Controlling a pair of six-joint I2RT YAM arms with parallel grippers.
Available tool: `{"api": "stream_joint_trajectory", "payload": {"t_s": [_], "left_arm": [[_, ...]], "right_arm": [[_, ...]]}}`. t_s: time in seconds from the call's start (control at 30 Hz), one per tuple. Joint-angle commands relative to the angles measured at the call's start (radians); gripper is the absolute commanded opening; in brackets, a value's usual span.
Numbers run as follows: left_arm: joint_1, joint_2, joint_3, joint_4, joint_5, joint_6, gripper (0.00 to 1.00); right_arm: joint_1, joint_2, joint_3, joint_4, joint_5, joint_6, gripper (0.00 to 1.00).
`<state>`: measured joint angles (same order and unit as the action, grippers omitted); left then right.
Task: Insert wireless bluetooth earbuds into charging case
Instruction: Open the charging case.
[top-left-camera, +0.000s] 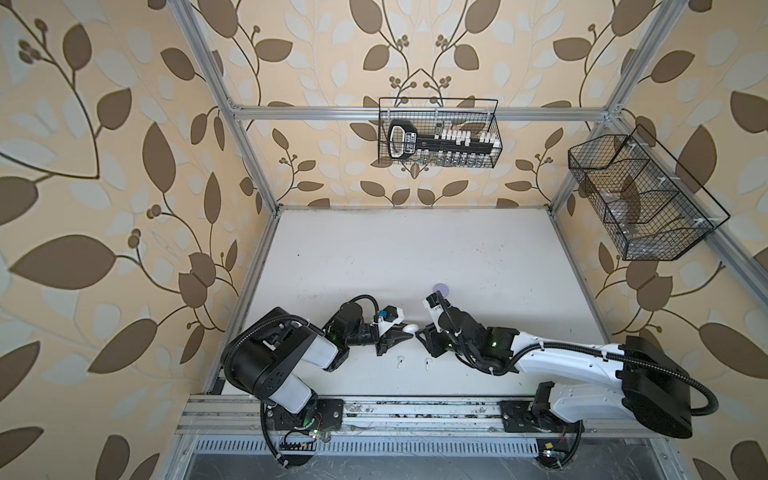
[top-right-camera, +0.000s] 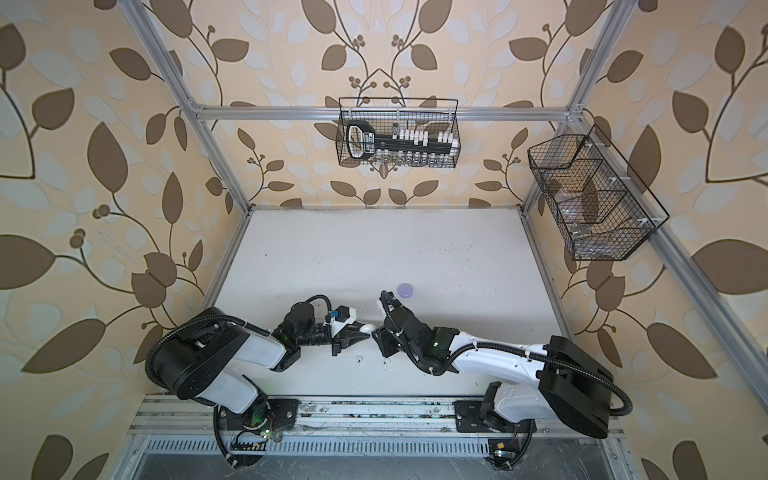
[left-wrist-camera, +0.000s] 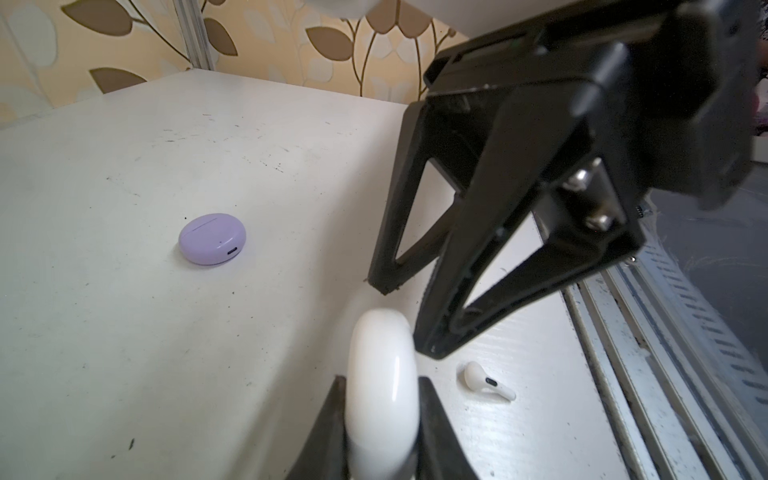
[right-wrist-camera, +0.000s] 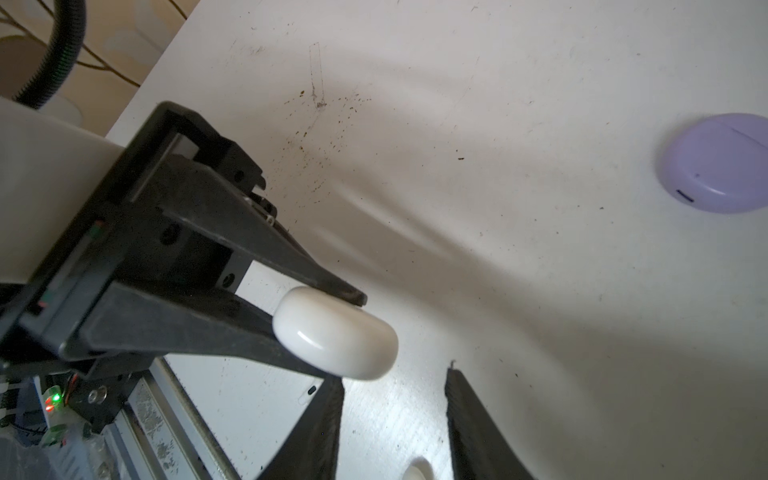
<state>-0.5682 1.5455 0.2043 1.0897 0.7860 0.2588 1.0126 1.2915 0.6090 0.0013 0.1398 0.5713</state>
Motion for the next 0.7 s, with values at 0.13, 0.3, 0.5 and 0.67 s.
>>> {"api": "stream_joint_trajectory", "payload": {"t_s": [0.13,0.3,0.5,0.67], "left_arm": [[-0.033,-0.026,-0.017,0.052,0.029,0.061,0.10],[-0.043,-0.033,-0.020,0.039,0.027,0.078,0.09],[-0.046,-0.035,-0.022,0.038,0.029,0.080,0.09],[-0.046,-0.037,-0.023,0.038,0.029,0.079,0.09]], "right_arm": [[-0.031,-0.013,0.034,0.022,0.009,-0.010,0.41],[-0.050,-0.020,0.035,0.026,0.000,-0.013,0.41],[-0.058,-0.009,0.039,0.022,-0.003,-0.016,0.41],[-0.062,-0.027,0.034,0.006,0.007,-0.014,0.41]]}}
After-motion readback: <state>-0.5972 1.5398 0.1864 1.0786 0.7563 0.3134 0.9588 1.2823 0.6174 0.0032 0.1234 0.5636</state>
